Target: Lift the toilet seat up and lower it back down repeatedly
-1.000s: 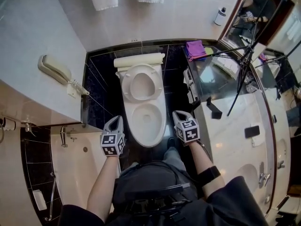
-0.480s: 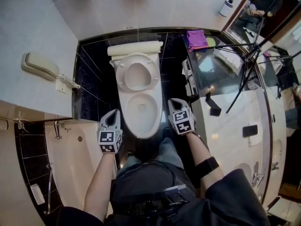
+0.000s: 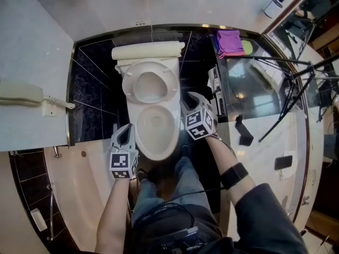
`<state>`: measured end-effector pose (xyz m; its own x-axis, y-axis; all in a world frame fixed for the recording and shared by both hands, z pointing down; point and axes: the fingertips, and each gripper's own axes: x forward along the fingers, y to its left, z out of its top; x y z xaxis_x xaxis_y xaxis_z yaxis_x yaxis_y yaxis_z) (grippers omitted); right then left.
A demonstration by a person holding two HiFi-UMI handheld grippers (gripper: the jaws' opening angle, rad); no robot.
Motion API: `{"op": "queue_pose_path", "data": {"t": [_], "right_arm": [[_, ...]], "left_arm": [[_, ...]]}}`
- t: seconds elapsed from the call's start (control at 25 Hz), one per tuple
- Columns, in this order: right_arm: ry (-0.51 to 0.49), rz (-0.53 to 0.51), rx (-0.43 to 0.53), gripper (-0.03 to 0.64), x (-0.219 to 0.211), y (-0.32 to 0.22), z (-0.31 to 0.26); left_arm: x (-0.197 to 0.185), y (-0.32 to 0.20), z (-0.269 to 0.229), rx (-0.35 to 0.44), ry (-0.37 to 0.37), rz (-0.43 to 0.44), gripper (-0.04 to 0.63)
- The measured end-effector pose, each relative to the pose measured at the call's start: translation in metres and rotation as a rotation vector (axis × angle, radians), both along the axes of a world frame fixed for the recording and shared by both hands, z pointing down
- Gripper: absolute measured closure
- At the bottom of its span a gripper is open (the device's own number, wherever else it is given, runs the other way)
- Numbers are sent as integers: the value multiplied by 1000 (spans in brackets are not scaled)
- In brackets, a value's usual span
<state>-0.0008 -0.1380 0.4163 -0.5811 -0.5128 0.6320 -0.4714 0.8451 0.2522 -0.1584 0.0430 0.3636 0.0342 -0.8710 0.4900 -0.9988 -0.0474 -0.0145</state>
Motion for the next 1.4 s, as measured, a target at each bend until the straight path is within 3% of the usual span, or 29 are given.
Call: {"op": "queue_pose_path", "data": {"t": [0.32,0.64,1.04,1.2,1.32,1.4], "right_arm": [[58,-86,32,423,-55,-72,62],[62,-92,44,413,-99,-125,92],[77,-154,87,413,-125,-147,110],[84,-183,117,446,-135,-151,111],[102,-207,142,515,-141,-151,110],[99,-205,141,515,-141,-152,110]], "left_arm": [[-8,-42,42,-41,4,-27,595],[-26,-80,75,-42,0,-72,595],[-17,-88,99,-75,24,-87,595],[-16,-81,112,-94,32,-111,595],[-13,-77,118,-105,42,-122,595],[-11,-76,121,-109,45,-124,595]]}}
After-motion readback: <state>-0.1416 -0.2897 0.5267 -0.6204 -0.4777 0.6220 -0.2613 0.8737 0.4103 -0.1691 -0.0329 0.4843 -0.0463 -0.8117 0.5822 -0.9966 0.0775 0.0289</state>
